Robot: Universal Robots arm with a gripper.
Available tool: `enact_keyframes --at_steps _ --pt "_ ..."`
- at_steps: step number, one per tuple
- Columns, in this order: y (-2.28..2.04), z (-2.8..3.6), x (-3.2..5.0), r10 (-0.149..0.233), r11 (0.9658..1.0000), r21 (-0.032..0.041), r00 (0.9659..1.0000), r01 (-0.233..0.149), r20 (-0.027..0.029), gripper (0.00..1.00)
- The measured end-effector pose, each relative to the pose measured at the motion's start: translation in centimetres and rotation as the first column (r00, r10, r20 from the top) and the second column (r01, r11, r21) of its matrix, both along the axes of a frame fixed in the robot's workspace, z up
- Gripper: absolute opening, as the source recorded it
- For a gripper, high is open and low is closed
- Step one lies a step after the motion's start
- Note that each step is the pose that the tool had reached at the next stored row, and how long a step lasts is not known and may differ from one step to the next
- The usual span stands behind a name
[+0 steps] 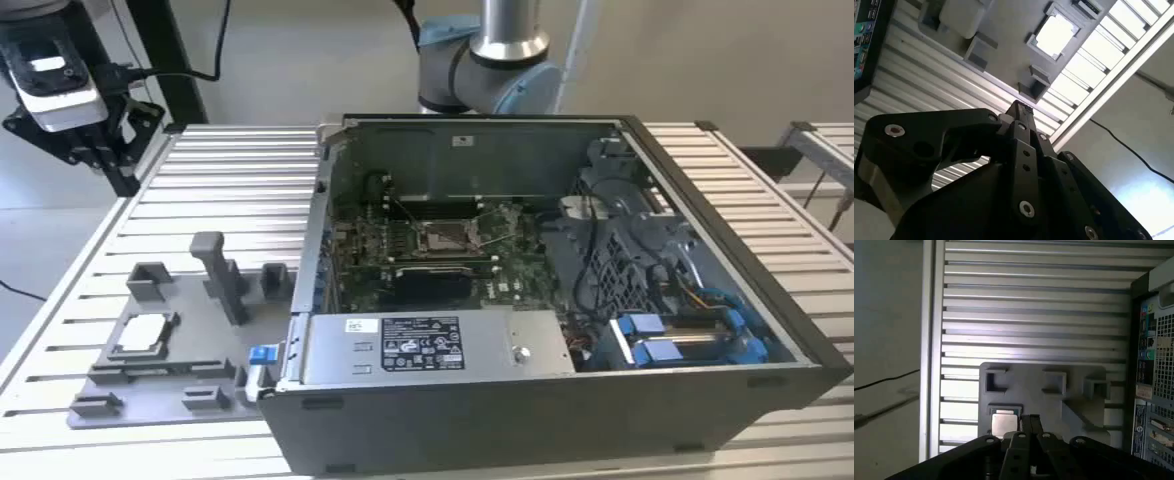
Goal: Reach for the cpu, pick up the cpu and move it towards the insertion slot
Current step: 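Reach for the cpu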
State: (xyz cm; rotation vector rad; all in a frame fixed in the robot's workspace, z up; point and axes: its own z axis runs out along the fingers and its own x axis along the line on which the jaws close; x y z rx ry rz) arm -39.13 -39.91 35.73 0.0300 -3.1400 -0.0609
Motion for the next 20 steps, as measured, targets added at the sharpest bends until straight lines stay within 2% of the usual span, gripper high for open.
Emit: enact_keyframes --at_steps 13,16,20 --pt "-0.04 -0.01 -0.08 0.0 1.0 0.0002 1.0 0.0 0.0 0.0" --pt "-0.24 -0.01 -0.35 0.0 1.0 0.0002 1.0 0.0 -0.0001 0.0" --pt "-0.85 -0.03 -0.75 0.0 1.0 0.0003 1.0 0.0 0.0 0.0"
